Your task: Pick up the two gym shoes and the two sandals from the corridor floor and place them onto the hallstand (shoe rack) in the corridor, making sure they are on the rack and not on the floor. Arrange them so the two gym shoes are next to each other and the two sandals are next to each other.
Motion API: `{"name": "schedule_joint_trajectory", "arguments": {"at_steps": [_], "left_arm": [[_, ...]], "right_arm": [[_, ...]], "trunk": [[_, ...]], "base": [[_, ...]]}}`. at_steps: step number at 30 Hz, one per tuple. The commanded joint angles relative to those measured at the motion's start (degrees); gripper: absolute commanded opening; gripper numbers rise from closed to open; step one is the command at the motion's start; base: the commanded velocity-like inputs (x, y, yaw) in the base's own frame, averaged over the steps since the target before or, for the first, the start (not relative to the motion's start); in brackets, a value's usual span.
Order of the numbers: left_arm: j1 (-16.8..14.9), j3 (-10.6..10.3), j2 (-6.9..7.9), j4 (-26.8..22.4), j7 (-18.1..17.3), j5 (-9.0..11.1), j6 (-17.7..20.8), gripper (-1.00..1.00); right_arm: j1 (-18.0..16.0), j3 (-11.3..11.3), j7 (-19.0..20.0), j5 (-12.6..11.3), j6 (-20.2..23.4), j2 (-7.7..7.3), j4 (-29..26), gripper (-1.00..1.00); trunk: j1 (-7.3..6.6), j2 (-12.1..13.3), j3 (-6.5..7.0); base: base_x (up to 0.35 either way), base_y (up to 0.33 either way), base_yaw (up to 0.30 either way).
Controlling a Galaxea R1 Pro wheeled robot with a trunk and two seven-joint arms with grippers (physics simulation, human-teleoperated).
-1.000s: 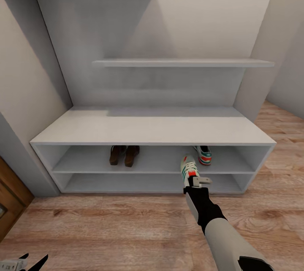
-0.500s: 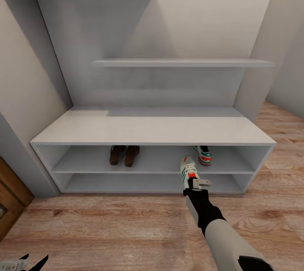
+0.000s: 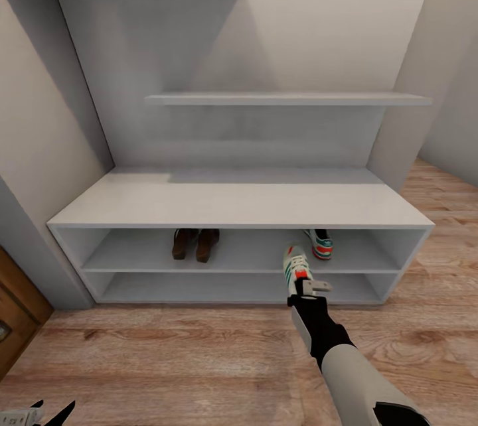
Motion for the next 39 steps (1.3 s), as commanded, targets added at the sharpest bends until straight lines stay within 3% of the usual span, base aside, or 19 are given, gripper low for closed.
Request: {"name": "schedule_joint_trajectory", "arguments": {"at_steps": [1,24,39], "left_arm": [[-0.08,0.43,-0.05,-0.01,-0.28,-0.60,-0.29,1.00],[-0.08,0.43,-0.04,-0.01,-0.22,-0.60,-0.29,1.00],[-0.08,0.43,-0.08,-0.01,-0.22,-0.60,-0.29,1.00]], "right_arm": [[-0.02,-0.36,0.06,0.56,0.43,0.07,-0.16,-1.00],[-0.11,-0.46,-0.09,0.56,5.73,0.07,-7.48,-1.00],[-0.11,-0.43,-0.09,0.56,5.84,0.07,-7.61,-1.00]], "trunk": [[-0.01,-0.02,-0.05],[-0.01,-0.02,-0.05],[-0.01,-0.02,-0.05]], "base": [[0.000,0.000,0.000],[0.000,0.000,0.000],[0.000,0.000,0.000]]}}
